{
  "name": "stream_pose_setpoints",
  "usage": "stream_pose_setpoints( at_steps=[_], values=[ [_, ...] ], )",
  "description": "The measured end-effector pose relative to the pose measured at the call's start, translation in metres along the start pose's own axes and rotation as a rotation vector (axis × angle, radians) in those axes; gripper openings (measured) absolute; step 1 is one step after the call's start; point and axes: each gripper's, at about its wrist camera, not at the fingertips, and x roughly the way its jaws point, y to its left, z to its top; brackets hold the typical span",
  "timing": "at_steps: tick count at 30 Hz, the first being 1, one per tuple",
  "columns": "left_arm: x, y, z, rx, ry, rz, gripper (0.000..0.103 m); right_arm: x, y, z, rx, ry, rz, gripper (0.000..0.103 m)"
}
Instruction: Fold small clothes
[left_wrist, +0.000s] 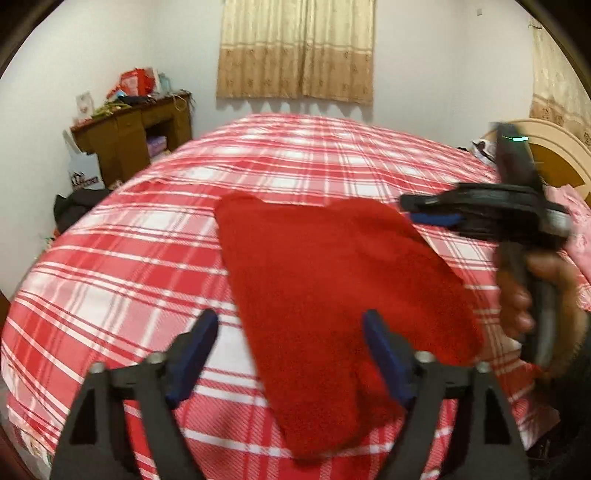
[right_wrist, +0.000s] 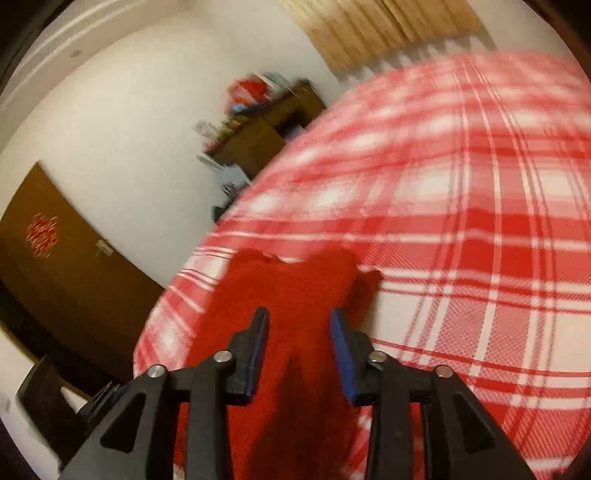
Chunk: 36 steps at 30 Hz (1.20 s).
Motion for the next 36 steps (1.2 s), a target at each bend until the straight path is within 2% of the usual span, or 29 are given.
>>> stream_pose_setpoints(
  at_steps=[1, 3, 6, 7, 9, 12, 14, 15, 16, 22, 28, 36],
  values=[
    [0.005, 0.002, 0.000, -0.002, 0.009, 0.021, 0.087, -0.009, 0.012, -0.004, -0.037, -0.008, 0.032, 0.052],
    [0.021, 0.010, -0.005, -0.015, 0.036, 0.076, 0.087, -0.016, 0.029, -0.015, -0.087, 0.002, 0.077, 0.059],
    [0.036, 0.023, -0.012, -0.063, 0.067, 0.098, 0.095, -0.010, 0.042, -0.035, -0.119, 0.084, 0.102, 0.060],
    [0.036, 0.025, -0.014, -0.070, 0.066, 0.097, 0.098, -0.004, 0.041, -0.044, -0.120, 0.123, 0.075, 0.060],
    [0.039, 0.027, -0.016, -0.080, 0.069, 0.094, 0.101, 0.005, 0.030, -0.056, -0.105, 0.142, 0.001, 0.060],
    [0.035, 0.024, -0.017, -0.084, 0.069, 0.087, 0.101, 0.002, 0.021, -0.057, -0.054, 0.122, 0.015, 0.060],
    [0.026, 0.019, -0.016, -0.056, 0.067, 0.100, 0.101, -0.004, 0.026, -0.053, -0.059, 0.129, -0.025, 0.060],
    [0.019, 0.016, -0.015, -0.036, 0.060, 0.108, 0.101, -0.009, 0.031, -0.053, -0.083, 0.124, -0.076, 0.060],
    [0.012, 0.014, -0.013, -0.027, 0.052, 0.114, 0.101, -0.017, 0.039, -0.054, -0.108, 0.102, -0.138, 0.060],
    [-0.039, 0.016, 0.000, -0.041, -0.076, 0.110, 0.101, -0.076, 0.079, -0.068, -0.195, -0.112, -0.316, 0.066],
    [-0.065, 0.011, 0.014, -0.040, -0.145, 0.079, 0.101, -0.109, 0.111, -0.074, -0.272, -0.192, -0.331, 0.068],
    [-0.078, 0.003, 0.021, -0.023, -0.188, 0.065, 0.101, -0.124, 0.125, -0.079, -0.290, -0.211, -0.329, 0.070]
  ],
)
